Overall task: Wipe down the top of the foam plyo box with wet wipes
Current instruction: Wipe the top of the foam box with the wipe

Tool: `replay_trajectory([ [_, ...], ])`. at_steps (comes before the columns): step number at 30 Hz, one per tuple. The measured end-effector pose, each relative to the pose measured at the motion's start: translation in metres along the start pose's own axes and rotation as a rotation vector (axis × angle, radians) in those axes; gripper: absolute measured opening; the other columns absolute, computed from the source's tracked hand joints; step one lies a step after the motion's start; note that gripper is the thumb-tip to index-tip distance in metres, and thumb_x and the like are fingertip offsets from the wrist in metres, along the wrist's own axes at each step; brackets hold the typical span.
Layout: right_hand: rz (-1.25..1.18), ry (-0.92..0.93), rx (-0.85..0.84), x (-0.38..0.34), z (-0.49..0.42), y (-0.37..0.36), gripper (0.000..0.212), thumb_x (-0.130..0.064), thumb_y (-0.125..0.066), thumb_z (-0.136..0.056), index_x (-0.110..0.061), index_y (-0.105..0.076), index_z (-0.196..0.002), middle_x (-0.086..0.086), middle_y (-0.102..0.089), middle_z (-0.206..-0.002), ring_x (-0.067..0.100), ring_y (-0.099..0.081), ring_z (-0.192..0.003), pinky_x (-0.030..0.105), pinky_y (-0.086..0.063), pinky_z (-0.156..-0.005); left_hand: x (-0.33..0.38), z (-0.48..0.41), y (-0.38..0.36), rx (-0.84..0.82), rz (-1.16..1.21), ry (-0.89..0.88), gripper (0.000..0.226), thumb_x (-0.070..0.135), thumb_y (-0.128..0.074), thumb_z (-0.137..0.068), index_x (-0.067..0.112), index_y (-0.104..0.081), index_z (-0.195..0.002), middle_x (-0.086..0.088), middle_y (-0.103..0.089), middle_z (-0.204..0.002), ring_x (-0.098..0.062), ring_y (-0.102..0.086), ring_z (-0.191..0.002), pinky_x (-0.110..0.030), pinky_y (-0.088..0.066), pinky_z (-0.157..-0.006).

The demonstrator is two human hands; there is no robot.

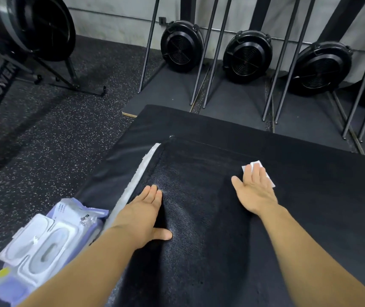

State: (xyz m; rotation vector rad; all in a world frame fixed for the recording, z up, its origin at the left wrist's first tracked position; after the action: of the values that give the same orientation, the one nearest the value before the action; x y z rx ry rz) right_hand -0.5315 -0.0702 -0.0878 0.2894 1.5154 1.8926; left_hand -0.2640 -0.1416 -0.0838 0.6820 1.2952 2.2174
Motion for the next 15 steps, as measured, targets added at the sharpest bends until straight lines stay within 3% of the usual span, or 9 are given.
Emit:
replay_trajectory([
  [2, -0.009, -0.029, 0.047, -0.027, 0.0, -0.006, 0.062, -0.048, -0.023, -0.101, -0.01, -0.021, -0.149, 0.006, -0.015, -0.151, 0.023, -0.01, -0.141, 0.039, -0.013, -0.12, -0.002, -0.001, -0.001, 0.017, 0.005, -0.009, 0.114, 0.068, -0.057, -0.081, 0.014, 0.012, -0.153, -0.001, 0.02, -0.16, -0.014, 0.018, -0.147, -0.025, 0.005, -0.117],
  [5, 0.056, 0.071, 0.081, -0.091, 0.004, -0.026, 0.068, -0.051, -0.02, -0.1, -0.007, -0.018, -0.153, 0.009, -0.013, -0.156, 0.027, -0.005, -0.146, 0.042, -0.008, -0.121, -0.003, -0.001, -0.003, 0.035, 0.012, -0.018, 0.114, 0.068, -0.057, -0.08, 0.014, 0.012, -0.154, -0.002, 0.019, -0.16, -0.014, 0.018, -0.147, -0.025, 0.004, -0.117],
  [11, 0.067, 0.266, -0.099, -0.155, 0.021, -0.059, 0.068, -0.049, -0.011, -0.105, -0.013, 0.013, -0.157, 0.007, 0.027, -0.162, 0.023, 0.027, -0.148, 0.041, 0.012, -0.122, -0.002, 0.0, -0.003, 0.032, 0.026, -0.01, 0.113, 0.065, -0.059, -0.082, 0.013, 0.012, -0.153, -0.002, 0.019, -0.16, -0.013, 0.018, -0.147, -0.025, 0.004, -0.117],
  [15, 0.074, 0.373, -0.029, -0.106, 0.024, -0.033, 0.056, -0.044, -0.019, -0.105, -0.025, -0.011, -0.157, -0.005, 0.006, -0.163, 0.013, 0.01, -0.151, 0.036, -0.001, -0.123, -0.001, 0.001, -0.001, 0.004, 0.018, -0.006, 0.113, 0.065, -0.058, -0.082, 0.013, 0.013, -0.153, -0.002, 0.02, -0.16, -0.014, 0.019, -0.147, -0.025, 0.004, -0.117],
])
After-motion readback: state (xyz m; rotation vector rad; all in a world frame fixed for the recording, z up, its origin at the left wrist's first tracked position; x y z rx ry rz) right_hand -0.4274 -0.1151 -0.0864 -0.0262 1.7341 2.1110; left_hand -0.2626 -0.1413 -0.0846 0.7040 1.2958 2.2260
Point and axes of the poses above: each hand's wrist, its own z-axis away from the middle knuckle, its own y-axis out of the back of the hand, x = y × z, the point moved 7 cm from there along -z, towards the middle knuckle
